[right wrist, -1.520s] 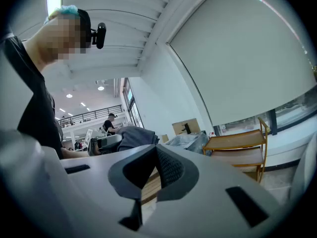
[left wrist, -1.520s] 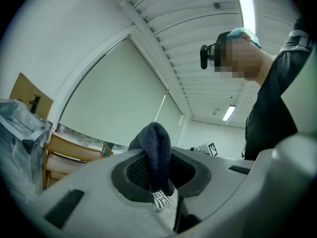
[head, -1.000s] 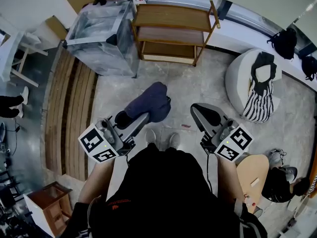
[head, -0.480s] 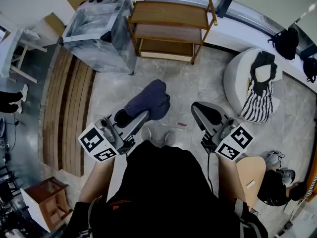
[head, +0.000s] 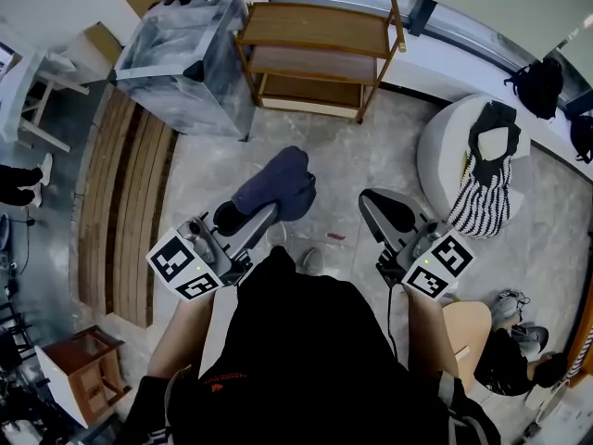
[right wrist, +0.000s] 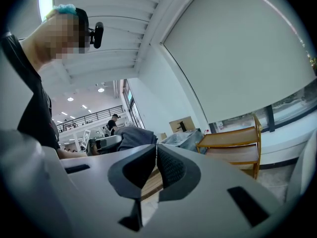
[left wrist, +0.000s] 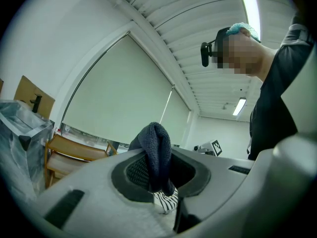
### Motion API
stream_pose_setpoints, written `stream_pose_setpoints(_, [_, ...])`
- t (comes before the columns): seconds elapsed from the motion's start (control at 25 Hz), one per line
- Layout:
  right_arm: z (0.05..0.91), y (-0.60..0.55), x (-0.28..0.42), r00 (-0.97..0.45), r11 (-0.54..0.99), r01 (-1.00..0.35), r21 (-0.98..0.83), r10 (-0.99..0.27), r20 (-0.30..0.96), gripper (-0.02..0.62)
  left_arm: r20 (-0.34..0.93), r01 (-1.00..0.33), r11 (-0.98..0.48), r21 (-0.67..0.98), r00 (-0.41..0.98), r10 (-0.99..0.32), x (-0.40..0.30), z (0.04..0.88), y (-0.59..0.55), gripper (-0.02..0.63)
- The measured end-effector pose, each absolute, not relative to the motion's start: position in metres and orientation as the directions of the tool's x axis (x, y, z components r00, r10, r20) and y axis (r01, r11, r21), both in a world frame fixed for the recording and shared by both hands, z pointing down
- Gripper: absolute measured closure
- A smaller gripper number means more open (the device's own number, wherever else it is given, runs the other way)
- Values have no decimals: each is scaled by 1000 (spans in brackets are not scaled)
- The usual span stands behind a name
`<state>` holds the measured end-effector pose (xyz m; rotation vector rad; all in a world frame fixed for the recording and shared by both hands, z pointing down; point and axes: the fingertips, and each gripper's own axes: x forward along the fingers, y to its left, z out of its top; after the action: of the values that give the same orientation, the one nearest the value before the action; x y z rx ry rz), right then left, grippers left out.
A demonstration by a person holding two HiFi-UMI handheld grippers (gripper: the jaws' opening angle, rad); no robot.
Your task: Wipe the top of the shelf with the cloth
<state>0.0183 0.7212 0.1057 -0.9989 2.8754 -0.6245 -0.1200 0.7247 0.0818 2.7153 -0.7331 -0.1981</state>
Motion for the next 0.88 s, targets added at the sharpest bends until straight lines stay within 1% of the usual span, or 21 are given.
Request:
stream_pose_setpoints(0.52, [120, 653, 10, -794, 706, -591, -390, -593, 130, 591, -61, -460, -816, 350, 858, -510, -129, 91, 655, 537])
stream_pose_setpoints(0.88, [135, 572, -27, -790, 689, -600, -406, -592, 162, 591, -55, -455, -810, 371, 859, -509, -163, 103, 573, 537])
